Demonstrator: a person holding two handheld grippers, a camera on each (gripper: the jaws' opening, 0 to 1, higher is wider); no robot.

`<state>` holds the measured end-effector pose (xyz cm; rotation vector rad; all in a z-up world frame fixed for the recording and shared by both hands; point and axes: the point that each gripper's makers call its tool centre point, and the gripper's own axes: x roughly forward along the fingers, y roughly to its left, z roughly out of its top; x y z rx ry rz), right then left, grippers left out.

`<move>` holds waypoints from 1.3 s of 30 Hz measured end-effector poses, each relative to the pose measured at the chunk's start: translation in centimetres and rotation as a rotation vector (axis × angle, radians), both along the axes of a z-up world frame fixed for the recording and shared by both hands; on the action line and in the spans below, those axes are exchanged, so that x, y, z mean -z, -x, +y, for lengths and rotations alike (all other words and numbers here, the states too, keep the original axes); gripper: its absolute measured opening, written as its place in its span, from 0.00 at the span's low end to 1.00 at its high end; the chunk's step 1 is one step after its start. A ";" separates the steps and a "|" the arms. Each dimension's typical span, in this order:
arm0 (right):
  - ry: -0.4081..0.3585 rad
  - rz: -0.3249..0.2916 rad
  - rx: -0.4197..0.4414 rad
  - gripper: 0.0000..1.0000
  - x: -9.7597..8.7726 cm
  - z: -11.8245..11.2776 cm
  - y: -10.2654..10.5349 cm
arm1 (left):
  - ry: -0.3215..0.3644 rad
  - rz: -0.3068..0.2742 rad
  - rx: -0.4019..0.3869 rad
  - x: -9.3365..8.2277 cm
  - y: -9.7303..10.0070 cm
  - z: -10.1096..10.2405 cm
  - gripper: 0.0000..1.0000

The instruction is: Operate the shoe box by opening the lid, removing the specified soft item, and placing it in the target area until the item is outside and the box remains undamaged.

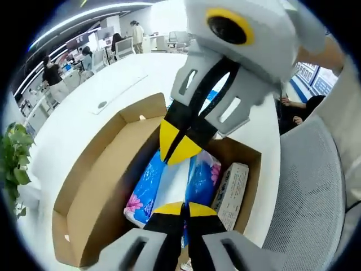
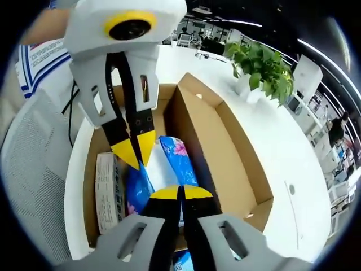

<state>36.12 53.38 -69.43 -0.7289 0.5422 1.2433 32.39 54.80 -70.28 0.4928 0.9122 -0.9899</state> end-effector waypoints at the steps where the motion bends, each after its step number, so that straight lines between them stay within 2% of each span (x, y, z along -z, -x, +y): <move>1: -0.005 -0.004 -0.002 0.00 -0.3 0.1 0.1 | -0.002 -0.004 0.001 -0.3 0.1 0.1 0.00; 9: -0.040 -0.045 -0.033 0.00 -3.4 0.4 0.5 | -0.011 -0.042 0.000 -2.8 0.4 0.6 0.00; 18: -0.084 -0.080 -0.037 0.00 -7.2 -0.5 0.4 | 0.003 -0.075 -0.020 -6.6 0.2 -0.4 0.00; 29: -0.106 -0.109 -0.022 0.00 -10.0 -3.7 0.1 | 0.023 -0.111 0.026 -10.0 -0.1 -3.8 0.00; 39: -0.123 -0.101 0.029 0.00 -10.9 -7.3 -0.5 | 0.046 -0.118 0.074 -11.0 -0.7 -7.2 0.00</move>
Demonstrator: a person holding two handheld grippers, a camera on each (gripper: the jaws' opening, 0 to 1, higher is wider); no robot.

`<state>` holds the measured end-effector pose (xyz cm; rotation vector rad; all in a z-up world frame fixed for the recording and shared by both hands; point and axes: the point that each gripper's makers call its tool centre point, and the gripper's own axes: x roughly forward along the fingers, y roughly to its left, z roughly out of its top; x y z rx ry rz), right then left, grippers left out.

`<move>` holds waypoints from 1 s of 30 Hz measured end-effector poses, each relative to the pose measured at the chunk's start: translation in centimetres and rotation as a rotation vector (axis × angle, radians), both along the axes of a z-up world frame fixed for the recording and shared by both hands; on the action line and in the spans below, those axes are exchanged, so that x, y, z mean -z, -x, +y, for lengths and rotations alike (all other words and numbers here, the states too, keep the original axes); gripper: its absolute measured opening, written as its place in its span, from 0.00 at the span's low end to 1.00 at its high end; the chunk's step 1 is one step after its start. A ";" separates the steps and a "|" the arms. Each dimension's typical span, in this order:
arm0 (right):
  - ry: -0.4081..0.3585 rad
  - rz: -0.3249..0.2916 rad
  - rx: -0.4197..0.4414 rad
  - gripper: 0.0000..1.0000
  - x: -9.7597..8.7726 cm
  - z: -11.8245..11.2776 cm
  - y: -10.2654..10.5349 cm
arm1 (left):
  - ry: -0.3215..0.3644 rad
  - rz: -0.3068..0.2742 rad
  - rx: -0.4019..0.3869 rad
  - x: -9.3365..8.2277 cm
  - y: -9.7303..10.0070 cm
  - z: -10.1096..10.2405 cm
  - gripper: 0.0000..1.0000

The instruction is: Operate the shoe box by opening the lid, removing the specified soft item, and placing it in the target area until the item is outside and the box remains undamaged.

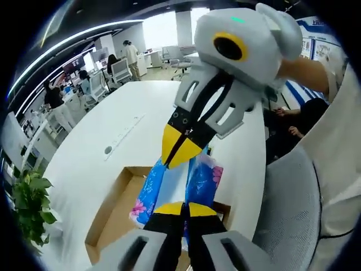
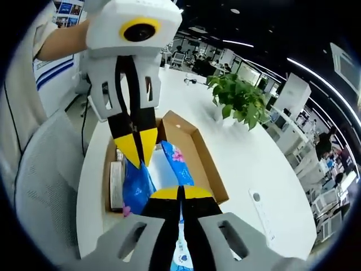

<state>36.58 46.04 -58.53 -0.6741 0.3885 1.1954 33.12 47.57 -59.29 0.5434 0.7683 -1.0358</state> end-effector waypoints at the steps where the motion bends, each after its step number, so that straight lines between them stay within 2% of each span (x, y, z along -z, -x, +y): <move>1: 0.001 0.002 0.006 0.00 0.0 -0.3 -0.1 | 0.003 0.001 0.006 -0.1 0.0 -0.4 0.00; 10: 0.016 -0.009 0.042 0.00 0.3 -3.3 -0.5 | 0.016 -0.002 0.048 0.0 -0.5 -3.2 0.00; 30: 0.020 0.017 0.140 0.00 1.2 -10.4 -1.7 | 0.030 0.006 0.140 0.8 -1.4 -10.1 0.00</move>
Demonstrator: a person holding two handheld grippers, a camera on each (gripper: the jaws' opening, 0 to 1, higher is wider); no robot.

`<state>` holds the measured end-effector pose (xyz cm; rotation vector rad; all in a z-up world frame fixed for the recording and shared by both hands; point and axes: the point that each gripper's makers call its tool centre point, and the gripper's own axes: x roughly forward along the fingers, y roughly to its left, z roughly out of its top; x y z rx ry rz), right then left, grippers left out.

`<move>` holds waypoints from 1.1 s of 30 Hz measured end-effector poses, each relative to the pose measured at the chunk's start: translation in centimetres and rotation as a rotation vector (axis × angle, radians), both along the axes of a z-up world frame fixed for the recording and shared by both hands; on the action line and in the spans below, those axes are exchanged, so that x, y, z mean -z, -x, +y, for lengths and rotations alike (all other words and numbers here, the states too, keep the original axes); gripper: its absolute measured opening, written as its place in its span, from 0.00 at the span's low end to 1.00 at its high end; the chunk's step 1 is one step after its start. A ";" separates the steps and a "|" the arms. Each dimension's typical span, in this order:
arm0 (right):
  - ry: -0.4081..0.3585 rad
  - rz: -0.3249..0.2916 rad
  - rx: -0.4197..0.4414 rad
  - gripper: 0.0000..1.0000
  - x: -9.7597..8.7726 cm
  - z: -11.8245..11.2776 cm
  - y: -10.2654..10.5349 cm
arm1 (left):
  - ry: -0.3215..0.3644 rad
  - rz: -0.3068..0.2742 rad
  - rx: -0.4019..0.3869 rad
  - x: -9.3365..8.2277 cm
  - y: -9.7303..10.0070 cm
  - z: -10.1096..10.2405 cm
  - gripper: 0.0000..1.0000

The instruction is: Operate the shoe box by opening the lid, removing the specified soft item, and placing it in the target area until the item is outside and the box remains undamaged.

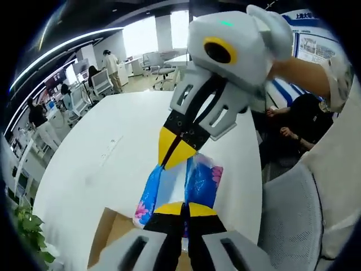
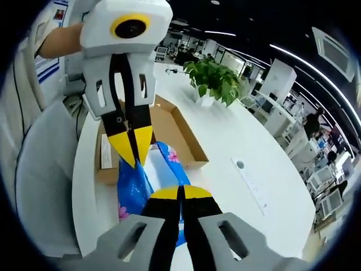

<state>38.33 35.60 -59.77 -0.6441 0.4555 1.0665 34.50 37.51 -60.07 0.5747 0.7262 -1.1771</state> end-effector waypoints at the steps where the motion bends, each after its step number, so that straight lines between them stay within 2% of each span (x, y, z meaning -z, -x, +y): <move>1: -0.001 0.002 0.005 0.00 0.1 -0.3 -0.1 | 0.000 0.000 0.005 0.1 -0.1 -0.3 0.00; 21: -0.003 0.036 0.045 0.00 1.4 -7.0 -1.9 | 0.029 0.032 0.059 1.6 -1.5 -6.7 0.00; 33: 0.023 0.069 0.052 0.00 3.5 -10.3 -3.1 | 0.028 0.060 0.107 3.4 -2.3 -10.7 0.00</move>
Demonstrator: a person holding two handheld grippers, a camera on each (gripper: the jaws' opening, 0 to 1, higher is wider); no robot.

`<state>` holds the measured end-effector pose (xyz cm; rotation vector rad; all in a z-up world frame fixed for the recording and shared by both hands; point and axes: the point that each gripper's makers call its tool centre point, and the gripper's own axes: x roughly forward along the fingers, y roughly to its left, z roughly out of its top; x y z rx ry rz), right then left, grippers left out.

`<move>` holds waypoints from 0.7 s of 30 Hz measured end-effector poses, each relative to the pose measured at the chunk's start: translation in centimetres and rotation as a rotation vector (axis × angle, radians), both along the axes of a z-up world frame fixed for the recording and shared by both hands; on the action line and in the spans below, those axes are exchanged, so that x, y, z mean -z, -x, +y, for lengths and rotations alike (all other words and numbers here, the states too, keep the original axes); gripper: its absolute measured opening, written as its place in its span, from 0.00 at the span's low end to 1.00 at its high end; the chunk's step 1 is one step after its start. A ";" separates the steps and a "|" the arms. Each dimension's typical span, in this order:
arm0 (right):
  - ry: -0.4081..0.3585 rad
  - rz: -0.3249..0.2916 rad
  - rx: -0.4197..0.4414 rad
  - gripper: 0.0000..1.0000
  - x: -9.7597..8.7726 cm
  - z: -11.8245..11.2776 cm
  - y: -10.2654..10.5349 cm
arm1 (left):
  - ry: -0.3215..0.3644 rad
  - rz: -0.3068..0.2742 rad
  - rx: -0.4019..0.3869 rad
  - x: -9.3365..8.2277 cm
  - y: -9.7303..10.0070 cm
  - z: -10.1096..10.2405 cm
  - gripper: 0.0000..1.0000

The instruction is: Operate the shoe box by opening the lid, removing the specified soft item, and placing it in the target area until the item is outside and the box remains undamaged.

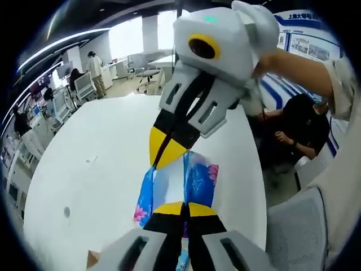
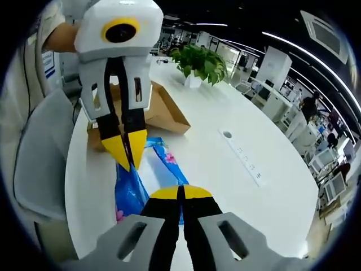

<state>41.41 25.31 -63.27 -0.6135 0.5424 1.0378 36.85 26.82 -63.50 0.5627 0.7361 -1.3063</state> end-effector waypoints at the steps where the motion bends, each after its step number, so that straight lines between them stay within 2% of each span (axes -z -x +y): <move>1: 0.002 0.002 0.004 0.00 0.1 -0.3 -0.1 | 0.000 0.006 0.003 0.1 -0.1 -0.3 0.00; 21: 0.038 0.028 0.077 0.00 3.0 -5.3 -2.4 | 0.048 0.116 0.014 2.9 -1.8 -5.9 0.00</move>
